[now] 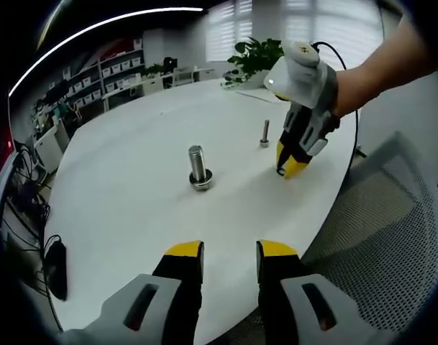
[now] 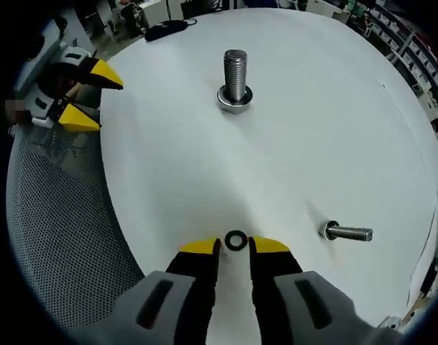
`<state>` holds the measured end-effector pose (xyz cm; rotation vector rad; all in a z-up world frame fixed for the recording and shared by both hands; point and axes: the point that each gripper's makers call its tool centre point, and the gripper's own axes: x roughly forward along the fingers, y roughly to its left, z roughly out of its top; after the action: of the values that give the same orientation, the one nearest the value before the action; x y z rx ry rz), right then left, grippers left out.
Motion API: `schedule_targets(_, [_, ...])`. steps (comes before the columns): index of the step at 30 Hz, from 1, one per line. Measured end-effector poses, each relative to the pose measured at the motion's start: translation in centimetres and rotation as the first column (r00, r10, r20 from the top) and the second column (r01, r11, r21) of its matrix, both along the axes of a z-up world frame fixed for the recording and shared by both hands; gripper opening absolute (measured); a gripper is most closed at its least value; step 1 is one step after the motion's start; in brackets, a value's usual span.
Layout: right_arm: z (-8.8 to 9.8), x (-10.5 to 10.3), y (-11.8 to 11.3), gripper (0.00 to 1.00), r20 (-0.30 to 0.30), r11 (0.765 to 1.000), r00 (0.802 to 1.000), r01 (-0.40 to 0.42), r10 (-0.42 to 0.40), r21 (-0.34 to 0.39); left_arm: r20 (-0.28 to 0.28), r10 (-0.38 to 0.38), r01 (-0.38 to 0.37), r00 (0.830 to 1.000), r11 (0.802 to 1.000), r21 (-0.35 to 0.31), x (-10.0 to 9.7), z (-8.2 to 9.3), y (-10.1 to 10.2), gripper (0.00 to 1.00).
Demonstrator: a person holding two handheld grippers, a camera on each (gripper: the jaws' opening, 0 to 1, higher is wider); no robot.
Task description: Place the washer onto the threaded stud by aligning its center hole with the stud, sliding it down to the base, and recovering from edge contact or off-axis alignment until the washer reaches the visible bottom stop.
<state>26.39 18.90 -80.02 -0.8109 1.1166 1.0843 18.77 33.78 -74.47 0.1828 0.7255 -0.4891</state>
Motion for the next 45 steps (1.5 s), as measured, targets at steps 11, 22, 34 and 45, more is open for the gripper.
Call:
schedule_targets(11, [-0.05,0.05,-0.01,0.2,0.02,0.999,0.999,-0.033,0.032,0.04,0.003,0.001,-0.001,1.0,1.0,-0.001,-0.03,0.07,0.0,0.27])
schedule_targets(22, [-0.21,0.28,-0.11,0.17,0.011,0.993,0.993,-0.115,0.116,-0.034,-0.004,0.0,0.0,1.0,1.0,-0.002,-0.02,-0.05,-0.06,0.27])
schedule_targets(34, [-0.34,0.24,0.12,0.15,0.015,0.978,0.987,-0.156,0.16,-0.141,-0.013,-0.004,0.004,1.0,1.0,0.004,-0.09,-0.27,-0.08,0.26])
schedule_targets(45, [-0.21,0.37,-0.06,0.14,0.025,0.993,0.997,-0.076,0.078,-0.087,-0.015,0.002,-0.002,1.0,1.0,0.003,-0.05,-0.27,0.03,0.26])
